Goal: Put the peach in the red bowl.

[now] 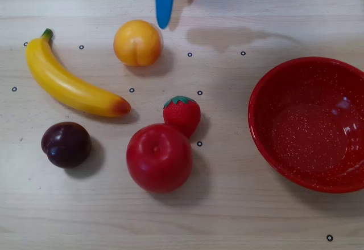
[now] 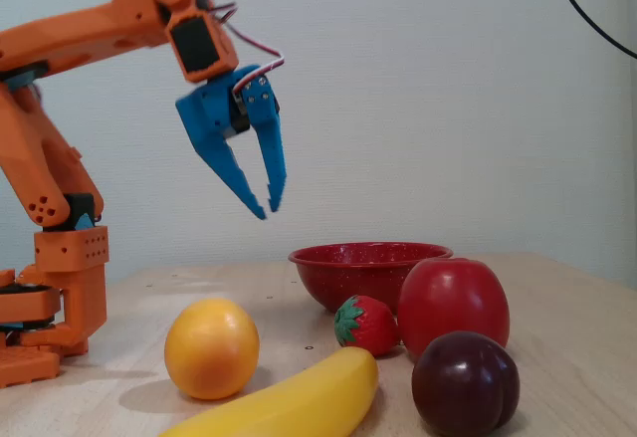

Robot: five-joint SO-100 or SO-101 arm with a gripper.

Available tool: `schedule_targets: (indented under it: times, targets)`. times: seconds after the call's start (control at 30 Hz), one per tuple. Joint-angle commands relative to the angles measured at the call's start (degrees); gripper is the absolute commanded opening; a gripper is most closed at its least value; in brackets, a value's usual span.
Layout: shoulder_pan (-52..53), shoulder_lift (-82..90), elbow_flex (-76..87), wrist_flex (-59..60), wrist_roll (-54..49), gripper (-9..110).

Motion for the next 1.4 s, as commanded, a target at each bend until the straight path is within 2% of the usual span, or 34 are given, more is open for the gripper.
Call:
schedule_targets:
  times: [0.0, 0.23, 0.37, 0.8, 1.0, 1.37]
  targets:
    - [-2.9, -1.8, -9.8, 7.6, 2.5, 7]
    - [-10.7, -2.5, -4.9, 15.6, 16.5, 40]
    - [-14.9, 0.1, 1.7, 15.6, 23.7, 47]
    - [-23.5, 3.7, 14.2, 10.4, 36.4, 58]
    - [-25.8, 3.6, 21.3, -0.1, 37.2, 59]
    - [-23.8, -1.1, 25.0, -7.3, 34.1, 59]
